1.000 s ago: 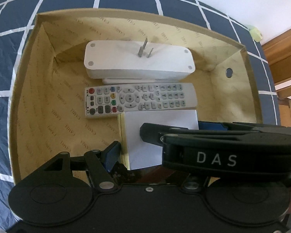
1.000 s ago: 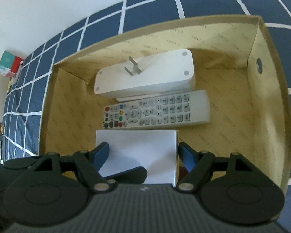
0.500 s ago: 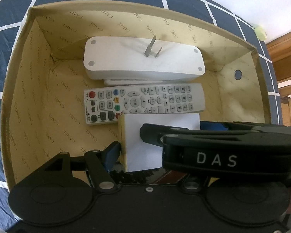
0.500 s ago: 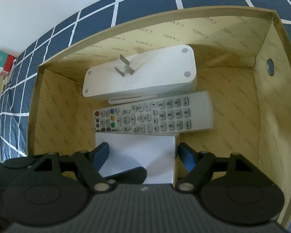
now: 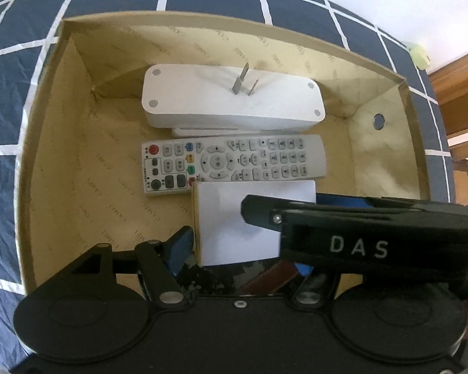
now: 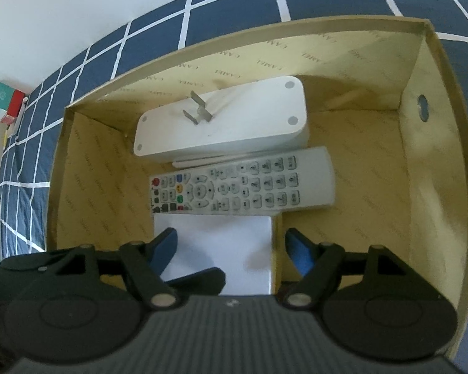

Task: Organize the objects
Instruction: 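Lower the white box into the cardboard box and open both tools, then lift both tools out and move toward the white air-conditioner remote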

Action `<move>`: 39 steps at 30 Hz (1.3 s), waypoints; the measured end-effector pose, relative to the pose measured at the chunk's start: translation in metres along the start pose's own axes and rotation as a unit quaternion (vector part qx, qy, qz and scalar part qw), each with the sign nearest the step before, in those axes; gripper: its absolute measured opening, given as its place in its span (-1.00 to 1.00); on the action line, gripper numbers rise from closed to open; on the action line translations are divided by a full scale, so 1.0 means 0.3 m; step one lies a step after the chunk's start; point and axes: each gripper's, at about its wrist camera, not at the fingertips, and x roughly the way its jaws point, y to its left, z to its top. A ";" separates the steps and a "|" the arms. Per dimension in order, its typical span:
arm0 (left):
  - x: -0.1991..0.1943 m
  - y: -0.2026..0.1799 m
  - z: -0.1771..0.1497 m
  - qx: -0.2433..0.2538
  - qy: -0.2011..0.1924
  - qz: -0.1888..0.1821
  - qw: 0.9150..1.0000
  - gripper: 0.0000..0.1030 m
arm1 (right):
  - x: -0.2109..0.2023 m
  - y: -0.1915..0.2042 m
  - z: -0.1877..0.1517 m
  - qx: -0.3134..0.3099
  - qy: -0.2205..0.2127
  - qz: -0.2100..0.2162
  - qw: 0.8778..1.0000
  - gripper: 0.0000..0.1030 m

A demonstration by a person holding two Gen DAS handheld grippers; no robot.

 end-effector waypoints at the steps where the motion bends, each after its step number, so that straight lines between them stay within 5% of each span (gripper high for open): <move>1: -0.010 -0.003 -0.003 0.000 -0.003 0.001 1.000 0.25 | -0.008 -0.002 -0.003 0.001 -0.002 0.000 1.000 0.48; 11: -0.123 -0.065 -0.067 0.006 -0.031 0.024 0.999 0.36 | -0.132 0.001 -0.044 -0.003 -0.036 -0.003 0.999 0.49; 20: -0.216 -0.137 -0.152 -0.003 -0.057 0.054 0.997 0.61 | -0.285 -0.006 -0.111 -0.016 -0.062 -0.007 0.998 0.56; 24: -0.243 -0.185 -0.185 -0.008 -0.068 0.071 0.995 0.82 | -0.354 -0.029 -0.134 -0.024 -0.071 -0.008 0.997 0.74; 30: -0.267 -0.280 -0.226 -0.016 -0.084 0.100 0.991 1.00 | -0.467 -0.095 -0.150 -0.034 -0.094 -0.011 0.995 1.00; 39: -0.250 -0.470 -0.288 -0.052 -0.095 0.126 0.986 1.00 | -0.607 -0.266 -0.161 -0.065 -0.099 -0.014 0.993 1.00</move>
